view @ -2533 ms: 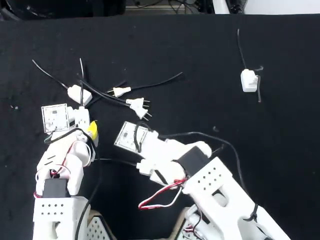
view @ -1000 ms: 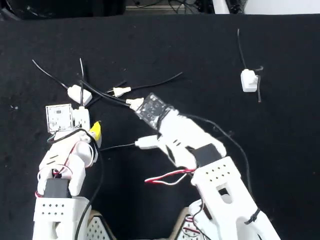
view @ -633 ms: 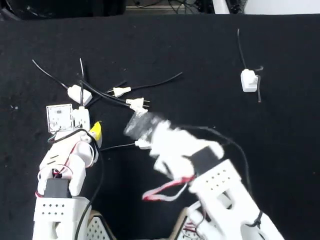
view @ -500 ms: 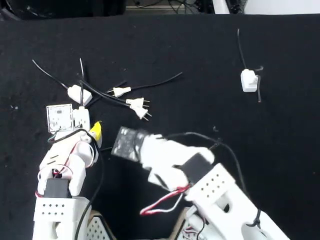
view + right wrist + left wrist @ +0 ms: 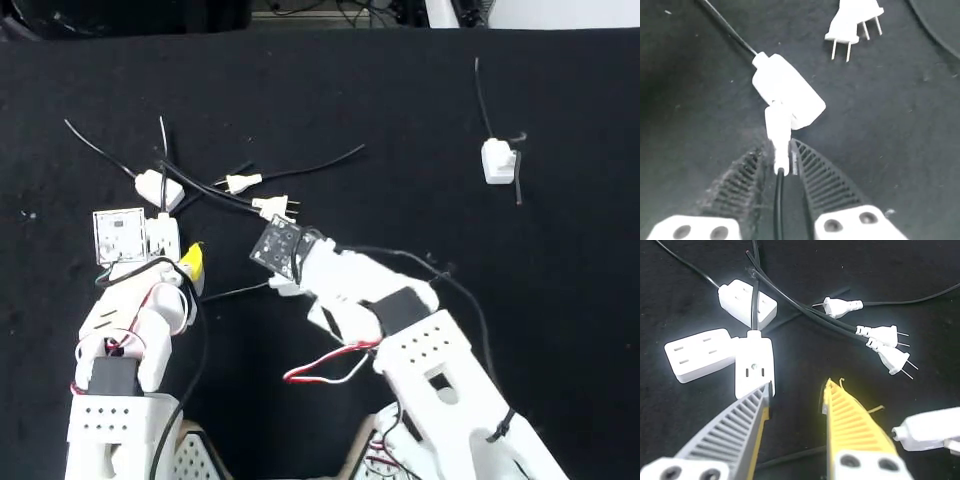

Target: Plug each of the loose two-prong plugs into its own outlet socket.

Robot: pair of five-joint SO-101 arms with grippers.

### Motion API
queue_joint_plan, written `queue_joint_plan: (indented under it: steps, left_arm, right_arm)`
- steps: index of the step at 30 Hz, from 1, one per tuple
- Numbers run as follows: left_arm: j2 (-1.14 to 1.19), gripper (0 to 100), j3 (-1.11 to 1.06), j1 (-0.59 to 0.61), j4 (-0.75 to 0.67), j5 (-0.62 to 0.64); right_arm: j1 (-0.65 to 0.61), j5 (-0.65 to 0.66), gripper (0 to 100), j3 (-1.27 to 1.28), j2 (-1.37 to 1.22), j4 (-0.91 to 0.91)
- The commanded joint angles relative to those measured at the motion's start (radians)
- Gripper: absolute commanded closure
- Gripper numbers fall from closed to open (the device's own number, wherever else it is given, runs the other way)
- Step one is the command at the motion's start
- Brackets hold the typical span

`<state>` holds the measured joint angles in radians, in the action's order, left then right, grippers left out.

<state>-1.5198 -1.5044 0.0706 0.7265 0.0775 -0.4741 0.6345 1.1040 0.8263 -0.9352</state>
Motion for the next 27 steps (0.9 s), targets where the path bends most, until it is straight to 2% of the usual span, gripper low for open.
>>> queue_joint_plan:
  steps: [1, 7, 15, 19, 23, 27]
  left_arm:
    - [-0.006, 82, 0.012, -0.01, -0.003, 0.0]
    - [-0.006, 82, 0.012, -0.005, -0.003, 0.0]
    - [-0.006, 82, 0.012, -0.005, -0.003, 0.0]
    - [-0.006, 82, 0.012, -0.007, -0.003, 0.0]
    - [-0.006, 82, 0.012, -0.01, -0.003, 0.0]
    - [-0.006, 82, 0.012, -0.01, -0.003, 0.0]
  right_arm:
    - [0.023, 0.002, 98.8, -0.025, -0.004, 0.072]
    - [0.023, -0.094, 98.8, -0.027, -0.005, 0.15]
    - [0.032, -0.104, 98.8, -0.035, -0.005, 0.129]
    - [0.077, -0.176, 98.8, -0.147, -0.031, 0.017]
    - [0.13, -0.224, 98.8, -0.378, -0.205, -0.173]
    - [0.098, -0.273, 98.8, -0.595, -0.404, -0.361]
